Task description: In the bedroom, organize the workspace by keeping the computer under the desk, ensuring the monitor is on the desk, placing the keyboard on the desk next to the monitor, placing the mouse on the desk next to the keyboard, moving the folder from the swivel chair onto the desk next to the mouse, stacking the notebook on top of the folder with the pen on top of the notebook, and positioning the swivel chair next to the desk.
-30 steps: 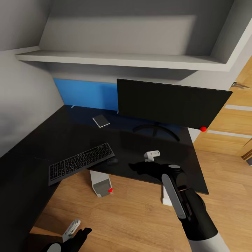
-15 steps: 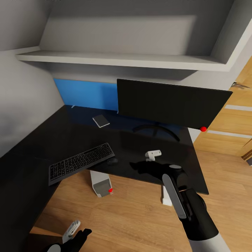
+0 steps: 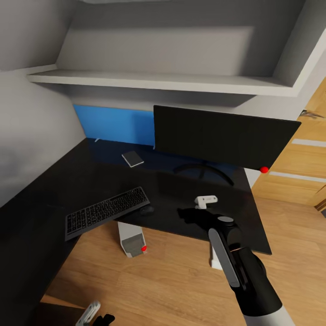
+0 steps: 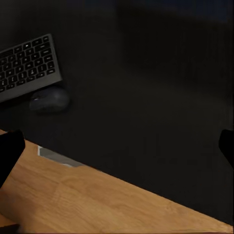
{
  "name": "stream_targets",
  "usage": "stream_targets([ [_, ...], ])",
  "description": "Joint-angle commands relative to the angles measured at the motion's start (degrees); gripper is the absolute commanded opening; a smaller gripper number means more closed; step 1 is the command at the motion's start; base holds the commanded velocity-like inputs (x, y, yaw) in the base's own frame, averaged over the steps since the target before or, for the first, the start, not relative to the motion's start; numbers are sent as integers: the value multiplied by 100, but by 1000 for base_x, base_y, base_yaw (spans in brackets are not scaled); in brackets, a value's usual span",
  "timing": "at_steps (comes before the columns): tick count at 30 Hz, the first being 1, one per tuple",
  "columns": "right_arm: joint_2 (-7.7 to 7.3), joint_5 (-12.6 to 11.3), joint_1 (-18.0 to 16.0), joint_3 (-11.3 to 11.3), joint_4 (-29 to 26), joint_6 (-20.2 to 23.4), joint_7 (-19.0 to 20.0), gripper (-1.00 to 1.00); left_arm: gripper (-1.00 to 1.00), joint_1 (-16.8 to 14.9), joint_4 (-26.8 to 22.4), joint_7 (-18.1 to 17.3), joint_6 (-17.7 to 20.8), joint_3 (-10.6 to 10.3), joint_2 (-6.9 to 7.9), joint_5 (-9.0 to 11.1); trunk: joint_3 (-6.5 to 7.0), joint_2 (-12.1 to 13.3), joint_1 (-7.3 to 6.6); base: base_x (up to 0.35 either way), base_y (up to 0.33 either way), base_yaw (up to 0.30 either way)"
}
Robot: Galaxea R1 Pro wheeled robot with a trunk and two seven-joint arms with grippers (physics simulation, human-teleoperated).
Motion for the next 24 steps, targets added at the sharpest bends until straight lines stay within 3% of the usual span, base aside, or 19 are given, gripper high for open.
stream_targets([
  [1, 10, -64, -5, 9, -4, 27, -222, 100, 100, 0, 55, 52, -5, -16, 4, 63, -1, -11, 4, 0, 0, 2],
  [4, 30, -92, -8, 1, -3, 84, -485, 100, 100, 4, 157, 48, 0, -12, 20, 59, 28, -11, 4, 0, -2, 1],
  [9, 42, -109, -25, -2, 15, 94, -507, 100, 100, 4, 167, 48, 3, -21, 35, 36, 75, -11, 4, 115, -149, 25],
  [10, 43, -110, -26, -3, 18, 96, -508, 100, 100, 4, 168, 48, 3, -22, 36, 14, 84, -11, 4, 180, -231, 60],
  [11, 44, -112, -53, -5, 58, 162, -505, 100, 100, 4, 163, 16, 42, 3, 57, -214, 93, -11, 4, 212, -264, 87],
  [18, 71, -112, -115, -5, 453, 190, -468, 100, 100, 63, 10, -6, 270, 36, 132, -262, 157, -11, 4, 222, -269, 88],
  [20, 111, -112, -168, 0, 718, 199, -449, 100, 100, 460, -433, 6, 393, 63, 242, -301, 175, -11, 4, 239, -267, 48],
  [21, 200, -112, -220, -1, 940, 197, -444, 100, 100, 714, -615, 9, 301, 65, 318, -309, 184, -11, 4, 241, -265, 89],
  [24, 303, -112, -257, -4, 1128, 195, -438, 100, 100, 1057, -886, 8, 57, 63, 366, -322, 210, -11, 4, 242, -265, 98],
])
